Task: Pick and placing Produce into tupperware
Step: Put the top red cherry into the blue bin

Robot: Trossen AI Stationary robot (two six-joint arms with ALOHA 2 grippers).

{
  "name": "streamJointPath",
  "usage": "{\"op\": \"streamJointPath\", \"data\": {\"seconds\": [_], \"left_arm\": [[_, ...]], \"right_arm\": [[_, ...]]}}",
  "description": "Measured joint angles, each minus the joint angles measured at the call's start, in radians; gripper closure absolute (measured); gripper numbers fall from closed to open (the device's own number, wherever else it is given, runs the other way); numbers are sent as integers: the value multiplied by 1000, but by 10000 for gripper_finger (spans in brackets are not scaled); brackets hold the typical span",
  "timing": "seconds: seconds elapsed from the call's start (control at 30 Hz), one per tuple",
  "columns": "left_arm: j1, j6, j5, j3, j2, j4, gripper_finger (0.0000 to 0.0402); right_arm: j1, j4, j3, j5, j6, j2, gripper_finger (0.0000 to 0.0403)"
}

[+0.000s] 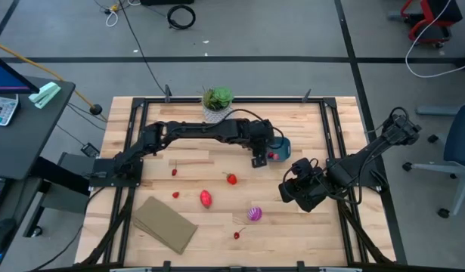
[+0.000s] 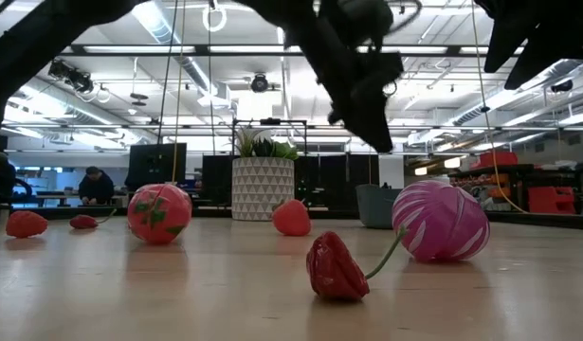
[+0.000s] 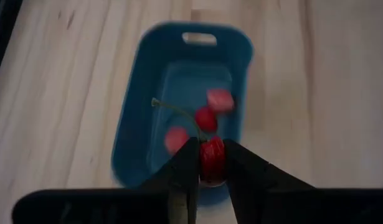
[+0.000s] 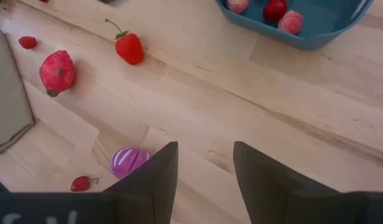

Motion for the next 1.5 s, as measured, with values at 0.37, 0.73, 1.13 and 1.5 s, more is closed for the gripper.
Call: {"op": "streamJointPath", "data": {"seconds": [0.37,0.73,1.13,1.5], "left_arm": [[34,-48,1,1,109,31,326],[38,-36,1,1,115,23,274],[35,-47,2,3,-42,-291,231],[-75,-294,76,2,-333,-834,250]], "right_arm": [[0,8,0,22,7,0,239],[0,9,0,21,7,0,239],[1,22,0,19,6,0,239],[1,26,0,20,-2,0,239]]}}
